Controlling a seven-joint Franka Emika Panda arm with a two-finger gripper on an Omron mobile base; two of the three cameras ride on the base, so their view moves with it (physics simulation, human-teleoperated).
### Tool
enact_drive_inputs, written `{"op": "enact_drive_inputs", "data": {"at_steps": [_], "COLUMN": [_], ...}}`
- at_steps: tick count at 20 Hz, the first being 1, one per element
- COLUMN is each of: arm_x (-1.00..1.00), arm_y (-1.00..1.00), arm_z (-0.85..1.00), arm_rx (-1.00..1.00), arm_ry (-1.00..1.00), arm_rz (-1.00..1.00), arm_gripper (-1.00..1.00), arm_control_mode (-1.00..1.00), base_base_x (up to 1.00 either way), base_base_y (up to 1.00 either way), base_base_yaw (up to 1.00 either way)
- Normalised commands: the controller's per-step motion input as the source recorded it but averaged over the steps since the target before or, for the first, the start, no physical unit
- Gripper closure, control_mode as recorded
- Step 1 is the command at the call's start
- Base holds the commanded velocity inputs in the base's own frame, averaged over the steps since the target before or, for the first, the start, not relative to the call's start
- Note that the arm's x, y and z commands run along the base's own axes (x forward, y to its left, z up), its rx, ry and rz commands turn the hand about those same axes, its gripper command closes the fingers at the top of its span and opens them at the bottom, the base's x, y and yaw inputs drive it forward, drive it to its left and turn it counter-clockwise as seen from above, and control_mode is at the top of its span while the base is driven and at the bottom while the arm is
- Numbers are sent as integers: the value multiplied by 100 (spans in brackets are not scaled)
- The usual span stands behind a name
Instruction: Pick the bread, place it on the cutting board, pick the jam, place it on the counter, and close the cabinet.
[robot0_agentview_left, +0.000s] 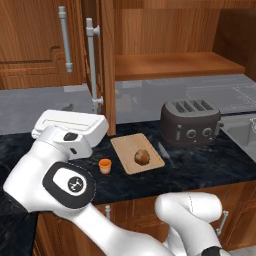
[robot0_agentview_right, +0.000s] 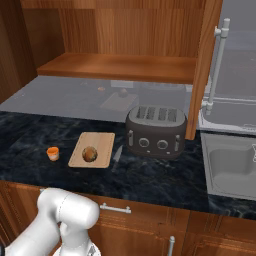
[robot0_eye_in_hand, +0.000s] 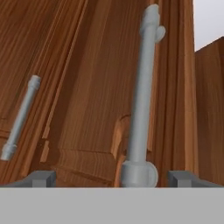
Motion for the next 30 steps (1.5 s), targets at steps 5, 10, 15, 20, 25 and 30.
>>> {"op": "enact_drive_inputs", "data": {"at_steps": [5, 10, 15, 20, 25, 30], "arm_x": [5, 4, 6, 15, 13, 8], "arm_y": [-11, -16, -17, -13, -20, -33], "arm_z": [0, 0, 0, 0, 0, 0], "arm_rx": [0, 0, 0, 0, 0, 0], "arm_ry": [-2, -1, 0, 0, 0, 0], "arm_rz": [-8, -6, -3, -3, -1, 0], "arm_gripper": [-100, -100, -100, -100, -100, -100], "arm_control_mode": [-100, -100, -100, -100, -100, -100], "base_base_x": [0, 0, 0, 0, 0, 0], "base_base_y": [0, 0, 0, 0, 0, 0], "base_base_yaw": [0, 0, 0, 0, 0, 0]}}
